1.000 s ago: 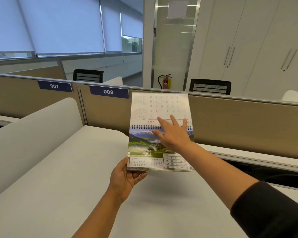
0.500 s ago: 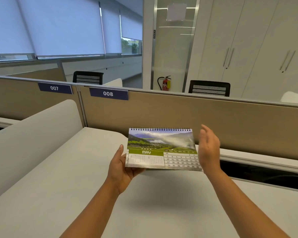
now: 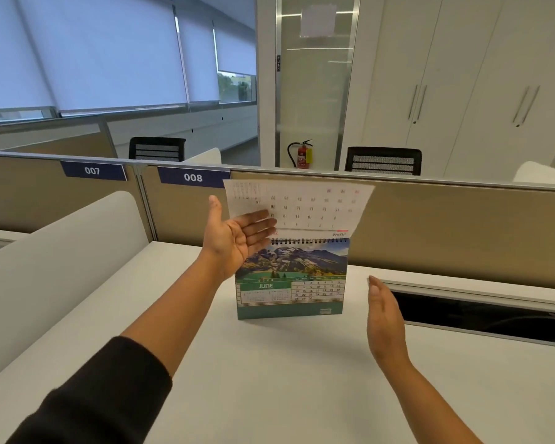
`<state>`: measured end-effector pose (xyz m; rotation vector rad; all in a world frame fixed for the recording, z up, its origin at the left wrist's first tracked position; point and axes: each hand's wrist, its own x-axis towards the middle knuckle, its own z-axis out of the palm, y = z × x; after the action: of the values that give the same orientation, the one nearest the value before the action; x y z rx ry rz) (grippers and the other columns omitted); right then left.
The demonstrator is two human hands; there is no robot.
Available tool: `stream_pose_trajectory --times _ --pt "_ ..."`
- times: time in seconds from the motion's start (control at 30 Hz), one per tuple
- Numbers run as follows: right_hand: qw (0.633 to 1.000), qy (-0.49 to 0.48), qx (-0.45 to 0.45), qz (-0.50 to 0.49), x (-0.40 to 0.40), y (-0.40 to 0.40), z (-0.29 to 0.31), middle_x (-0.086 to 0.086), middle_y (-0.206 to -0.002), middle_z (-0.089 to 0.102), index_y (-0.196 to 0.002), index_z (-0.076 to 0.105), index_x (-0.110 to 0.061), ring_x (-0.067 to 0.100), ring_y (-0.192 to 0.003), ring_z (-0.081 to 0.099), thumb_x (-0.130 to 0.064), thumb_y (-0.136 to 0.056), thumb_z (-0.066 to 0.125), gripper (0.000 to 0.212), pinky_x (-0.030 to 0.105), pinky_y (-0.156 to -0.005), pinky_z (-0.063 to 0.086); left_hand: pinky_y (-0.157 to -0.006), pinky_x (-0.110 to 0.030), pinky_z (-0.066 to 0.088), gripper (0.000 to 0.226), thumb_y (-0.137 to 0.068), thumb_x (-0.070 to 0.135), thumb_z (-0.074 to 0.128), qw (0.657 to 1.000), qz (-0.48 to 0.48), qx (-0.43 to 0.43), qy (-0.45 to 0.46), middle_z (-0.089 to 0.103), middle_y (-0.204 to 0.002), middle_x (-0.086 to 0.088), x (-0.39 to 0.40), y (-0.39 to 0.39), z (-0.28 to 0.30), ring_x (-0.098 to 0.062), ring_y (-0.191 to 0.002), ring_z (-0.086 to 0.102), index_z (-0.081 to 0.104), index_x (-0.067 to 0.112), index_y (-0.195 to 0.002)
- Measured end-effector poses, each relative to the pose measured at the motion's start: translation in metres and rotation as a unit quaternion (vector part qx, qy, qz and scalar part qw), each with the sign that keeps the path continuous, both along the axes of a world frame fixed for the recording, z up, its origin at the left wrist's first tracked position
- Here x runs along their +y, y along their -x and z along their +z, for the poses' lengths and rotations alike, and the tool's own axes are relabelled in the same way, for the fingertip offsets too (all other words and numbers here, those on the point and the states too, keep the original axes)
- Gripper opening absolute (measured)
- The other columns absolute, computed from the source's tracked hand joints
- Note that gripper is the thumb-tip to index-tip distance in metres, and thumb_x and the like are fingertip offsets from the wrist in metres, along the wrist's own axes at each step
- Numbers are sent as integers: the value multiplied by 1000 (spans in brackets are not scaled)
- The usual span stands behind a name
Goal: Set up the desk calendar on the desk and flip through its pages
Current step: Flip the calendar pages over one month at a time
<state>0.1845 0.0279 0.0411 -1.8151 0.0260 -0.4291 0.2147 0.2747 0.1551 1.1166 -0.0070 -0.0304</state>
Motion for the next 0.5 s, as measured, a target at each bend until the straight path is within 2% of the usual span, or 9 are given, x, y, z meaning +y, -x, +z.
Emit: stream_pose_trajectory --times 0.07,0.13,0.23,0.37,0.5 --pt "1000 13 4 4 0 -2 -1 7 -143 42 -136 40 -18 25 -134 34 -31 -98 30 42 48 -112 26 -100 -43 42 98 -79 74 3 1000 7 -4 -8 58 -126 -20 0 -8 2 -33 -116 55 59 1 -115" --pt "1000 21 4 11 -1 -4 -1 7 -144 41 -137 40 -18 24 -134 33 -32 -98 30 42 51 -113 24 -107 -44 37 98 -80 73 6 1000 13 -3 0 54 -132 -22 -1 -15 1 -33 -122 51 54 -1 -122" --pt "999 24 11 22 -1 -4 -1 5 -145 41 -137 38 -19 22 -134 34 -33 -98 30 43 44 -113 24 -110 -44 32 96 -81 73 10 1000 24 17 4 46 -139 -23 -3 -22 1 -34 -129 43 48 -1 -129" --pt "999 26 18 27 0 -6 -1 4 -145 40 -138 38 -20 20 -133 36 -34 -97 31 43 28 -100 29 -112 -45 25 97 -81 73 14 997 37 63 15 29 -148 -27 -3 -24 -1 -39 -138 26 40 -4 -133" --pt "999 28 26 29 0 -7 0 4 -146 40 -138 37 -19 20 -133 35 -34 -98 30 43 33 -104 30 -113 -45 23 96 -83 70 15 994 57 79 50 21 -148 -31 1 -24 -1 -40 -140 18 39 -9 -131"
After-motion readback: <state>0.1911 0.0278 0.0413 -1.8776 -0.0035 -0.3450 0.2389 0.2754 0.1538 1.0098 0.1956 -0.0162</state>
